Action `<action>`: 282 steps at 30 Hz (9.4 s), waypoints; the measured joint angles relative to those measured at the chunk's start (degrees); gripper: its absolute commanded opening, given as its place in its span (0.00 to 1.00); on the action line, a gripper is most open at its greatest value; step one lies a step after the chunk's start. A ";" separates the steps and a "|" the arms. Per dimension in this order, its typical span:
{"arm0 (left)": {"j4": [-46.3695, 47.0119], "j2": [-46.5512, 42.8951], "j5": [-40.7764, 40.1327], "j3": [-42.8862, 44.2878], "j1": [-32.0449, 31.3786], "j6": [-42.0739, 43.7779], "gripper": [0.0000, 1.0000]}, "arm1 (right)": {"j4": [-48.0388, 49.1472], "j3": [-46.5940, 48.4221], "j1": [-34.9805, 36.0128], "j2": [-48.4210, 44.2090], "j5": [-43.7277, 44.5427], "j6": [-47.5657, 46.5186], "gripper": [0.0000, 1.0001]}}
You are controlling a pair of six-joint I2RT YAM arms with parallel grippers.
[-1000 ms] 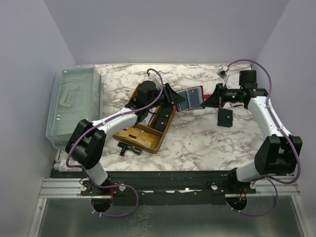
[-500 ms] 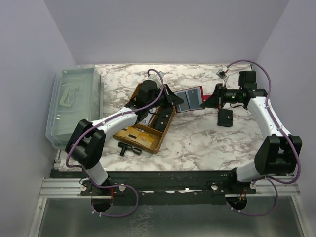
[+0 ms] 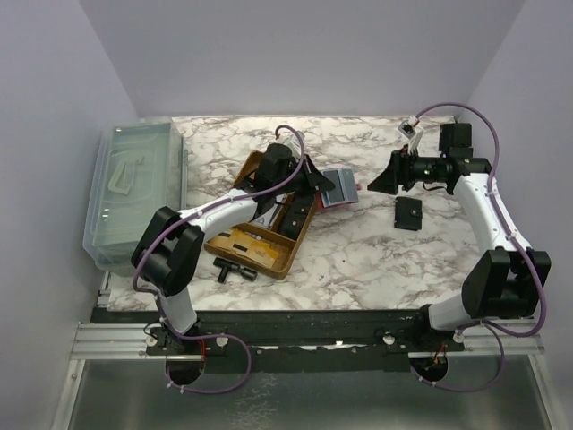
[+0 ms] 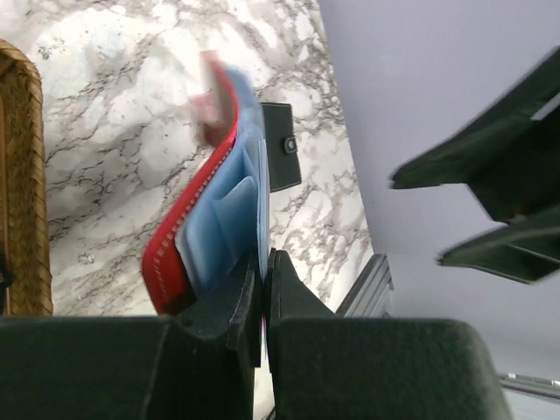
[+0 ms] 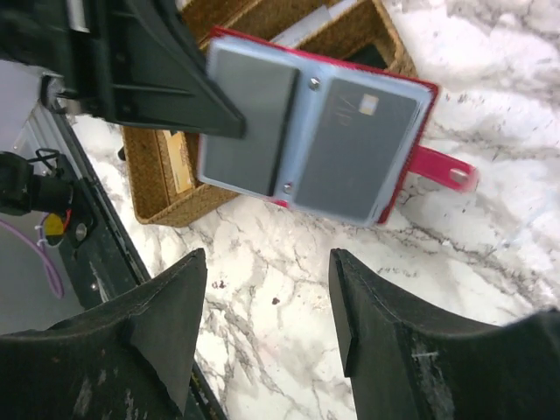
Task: Take the credit cards out of the card holder
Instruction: Remove the credit card from the card holder, then place the card holder at the center of the board.
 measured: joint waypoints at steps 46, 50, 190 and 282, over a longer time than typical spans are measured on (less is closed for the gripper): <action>13.46 12.35 9.16 -2.27 -4.31 2.12 0.00 | 28.00 -17.70 -3.54 13.35 -17.03 24.50 0.45; 15.43 11.65 9.84 -3.39 -4.42 2.03 0.00 | 28.24 -17.73 -3.54 13.40 -17.57 24.70 0.44; 24.57 4.70 14.23 -12.76 1.25 -7.91 0.63 | 46.07 -22.45 -3.10 11.63 -30.95 40.02 0.00; 56.13 13.53 19.39 -18.49 4.70 -29.75 0.00 | 43.25 -25.64 -12.15 7.69 -30.64 36.48 0.00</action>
